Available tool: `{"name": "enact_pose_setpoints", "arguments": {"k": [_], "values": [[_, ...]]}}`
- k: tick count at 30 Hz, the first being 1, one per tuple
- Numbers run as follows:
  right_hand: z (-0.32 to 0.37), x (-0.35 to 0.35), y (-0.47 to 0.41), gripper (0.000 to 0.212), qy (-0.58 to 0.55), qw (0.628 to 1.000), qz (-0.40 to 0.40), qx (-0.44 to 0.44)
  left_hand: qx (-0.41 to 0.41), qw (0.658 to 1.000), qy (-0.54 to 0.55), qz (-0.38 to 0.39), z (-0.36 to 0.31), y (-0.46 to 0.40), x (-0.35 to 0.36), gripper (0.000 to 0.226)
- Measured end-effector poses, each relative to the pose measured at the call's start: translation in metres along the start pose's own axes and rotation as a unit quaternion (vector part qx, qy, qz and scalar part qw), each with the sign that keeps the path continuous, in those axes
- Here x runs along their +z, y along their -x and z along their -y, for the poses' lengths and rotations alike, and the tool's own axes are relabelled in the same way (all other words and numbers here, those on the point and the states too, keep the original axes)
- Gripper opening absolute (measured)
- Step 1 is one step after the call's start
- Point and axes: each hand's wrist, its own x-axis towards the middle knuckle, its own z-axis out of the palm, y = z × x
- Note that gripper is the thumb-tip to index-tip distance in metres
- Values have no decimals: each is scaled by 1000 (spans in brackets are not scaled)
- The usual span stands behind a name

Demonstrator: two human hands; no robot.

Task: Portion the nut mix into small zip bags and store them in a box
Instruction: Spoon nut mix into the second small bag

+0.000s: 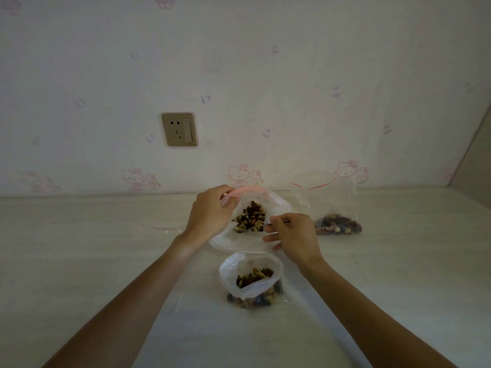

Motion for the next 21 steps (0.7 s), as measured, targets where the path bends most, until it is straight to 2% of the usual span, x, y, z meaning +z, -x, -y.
{"name": "enact_pose_setpoints", "arguments": {"k": [8, 14, 21], "values": [[-4, 8, -8, 25, 33, 998, -38, -26, 11, 999, 33, 23, -8, -5, -3, 23], [-13, 8, -6, 14, 74, 994, -9, -75, 48, 997, 59, 25, -7, -1, -4, 26], [-16, 2, -4, 16, -15, 998, -21, -51, 87, 992, 84, 25, -4, 2, -1, 30]]}}
